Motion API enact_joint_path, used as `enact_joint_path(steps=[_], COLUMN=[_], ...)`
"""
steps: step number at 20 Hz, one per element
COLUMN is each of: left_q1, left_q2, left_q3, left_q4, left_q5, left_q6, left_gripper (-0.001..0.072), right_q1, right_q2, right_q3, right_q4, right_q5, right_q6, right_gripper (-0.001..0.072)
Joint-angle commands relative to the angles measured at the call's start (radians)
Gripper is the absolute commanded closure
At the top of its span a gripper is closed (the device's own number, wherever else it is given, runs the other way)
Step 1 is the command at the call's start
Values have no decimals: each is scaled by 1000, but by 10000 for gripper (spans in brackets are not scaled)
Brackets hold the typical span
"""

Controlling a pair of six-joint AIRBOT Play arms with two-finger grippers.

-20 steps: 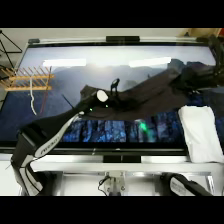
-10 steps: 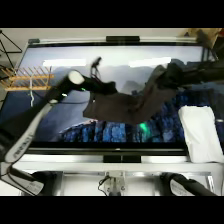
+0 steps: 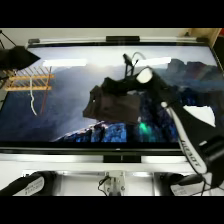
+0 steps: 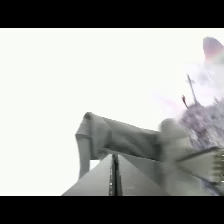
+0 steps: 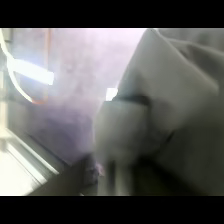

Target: Fold the shirts.

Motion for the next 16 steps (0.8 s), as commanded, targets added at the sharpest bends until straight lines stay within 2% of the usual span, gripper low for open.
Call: enact_joint_path(steps=[1,4,8,9,11,13,16], left_q1=[55,56,56,55,56,56,55], left_q2=[100,111,109,108,105,102,103], left_q3=[-3,-3,-4,-4,-4,-4,-4], left_q4=[9,9,9,9,9,9,8], left_q5=[-111,-162,-163,-163,-163,-163,-163], left_q6=[4,15,15,15,15,14,11], left_gripper=[677,677,676,676,676,677,676], right_q1=[62,-13,-204,-254,-331,-353,-347], right_q2=[-110,-60,6,-1,-11,-32,-113], right_q3=[0,0,0,-14,-89,-158,-175], right_q4=[116,-53,-538,-617,-562,-428,-320], right_q5=[-115,34,387,469,493,429,355], right_q6=[-17,-12,86,89,60,-16,-78], right_gripper=[46,47,46,47,46,45,46])
